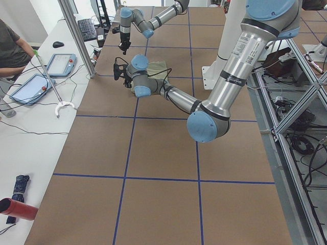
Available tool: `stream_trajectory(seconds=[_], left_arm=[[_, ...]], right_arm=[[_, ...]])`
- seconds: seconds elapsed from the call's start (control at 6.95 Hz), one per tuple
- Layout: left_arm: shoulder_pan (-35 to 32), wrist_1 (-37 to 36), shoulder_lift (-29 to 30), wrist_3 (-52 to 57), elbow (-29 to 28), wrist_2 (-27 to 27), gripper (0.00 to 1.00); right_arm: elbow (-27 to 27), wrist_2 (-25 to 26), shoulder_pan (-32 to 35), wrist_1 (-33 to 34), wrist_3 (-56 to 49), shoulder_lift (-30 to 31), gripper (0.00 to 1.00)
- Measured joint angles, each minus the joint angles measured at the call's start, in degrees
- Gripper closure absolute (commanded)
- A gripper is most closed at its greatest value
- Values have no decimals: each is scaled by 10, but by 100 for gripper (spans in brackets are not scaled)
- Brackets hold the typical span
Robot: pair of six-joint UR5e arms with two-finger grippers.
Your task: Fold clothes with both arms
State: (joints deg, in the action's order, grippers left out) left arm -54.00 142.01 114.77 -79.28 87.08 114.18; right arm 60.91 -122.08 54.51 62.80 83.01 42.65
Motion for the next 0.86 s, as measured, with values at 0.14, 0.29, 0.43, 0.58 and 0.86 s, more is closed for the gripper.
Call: stream_trajectory(seconds=[0.14,0.29,0.43,0.58,0.86], left_arm=[[-7,-1,-17,63,0,1,55],[-22,-15,-33,140,0,4,55],[-40,-46,-44,221,0,9,55],[-65,-80,-52,303,0,23,55],[-148,-139,-76,458,1,105,53]], right_arm=[[72,-16,22,42,-61,57,100],[137,-27,51,83,-138,115,100],[188,-31,79,115,-217,166,100],[233,-33,108,143,-306,220,100],[321,-34,168,228,-481,308,0]])
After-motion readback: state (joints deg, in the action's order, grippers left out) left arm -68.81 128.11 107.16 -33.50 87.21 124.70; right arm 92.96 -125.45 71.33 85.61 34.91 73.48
